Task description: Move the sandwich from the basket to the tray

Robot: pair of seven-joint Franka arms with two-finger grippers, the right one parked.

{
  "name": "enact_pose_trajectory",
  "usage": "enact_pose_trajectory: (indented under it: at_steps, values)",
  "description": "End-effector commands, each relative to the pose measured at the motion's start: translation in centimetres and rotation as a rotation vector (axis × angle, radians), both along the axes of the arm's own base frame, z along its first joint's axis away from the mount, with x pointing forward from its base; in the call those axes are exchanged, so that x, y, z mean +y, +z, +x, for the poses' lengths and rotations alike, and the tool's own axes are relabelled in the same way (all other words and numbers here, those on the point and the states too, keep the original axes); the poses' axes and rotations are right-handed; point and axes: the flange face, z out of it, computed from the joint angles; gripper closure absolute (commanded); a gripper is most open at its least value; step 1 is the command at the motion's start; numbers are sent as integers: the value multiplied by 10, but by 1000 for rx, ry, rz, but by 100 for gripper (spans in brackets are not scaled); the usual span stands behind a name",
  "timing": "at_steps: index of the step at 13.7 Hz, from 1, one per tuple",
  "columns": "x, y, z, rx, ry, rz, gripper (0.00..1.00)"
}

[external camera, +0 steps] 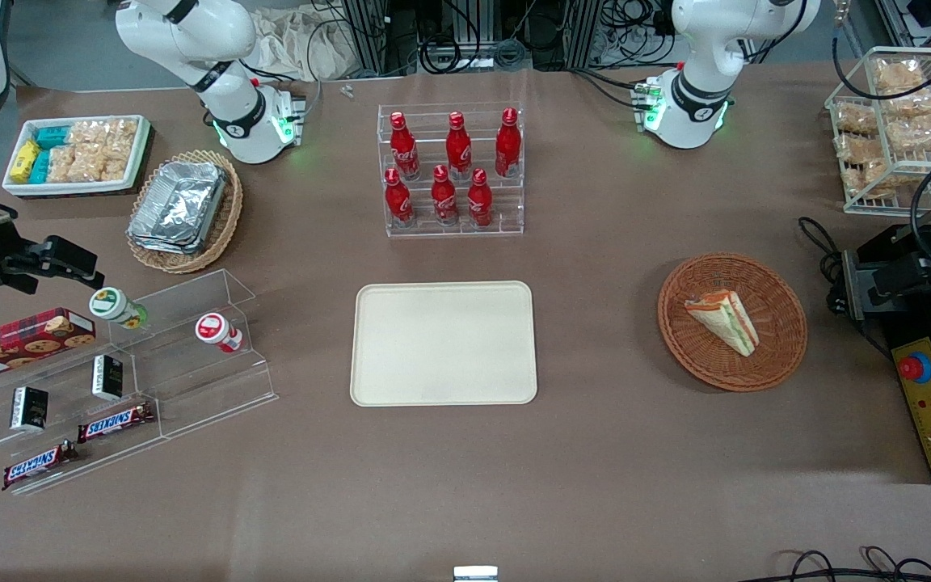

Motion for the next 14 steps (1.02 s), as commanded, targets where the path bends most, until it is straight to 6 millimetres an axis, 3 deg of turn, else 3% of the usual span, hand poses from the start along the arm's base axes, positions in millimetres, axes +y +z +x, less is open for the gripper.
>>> enact_pose_trajectory:
  at_steps: [1,4,9,11,14]
  values:
    - [-3,-1,1,-10,-9,-3,0]
    - [-3,-3,-1,9,-10,-2,0]
    - [-5,-34,-33,88,31,-20,0]
    - [-16,-54,-45,88,62,-25,0]
    - [-30,-102,-69,69,106,-30,0]
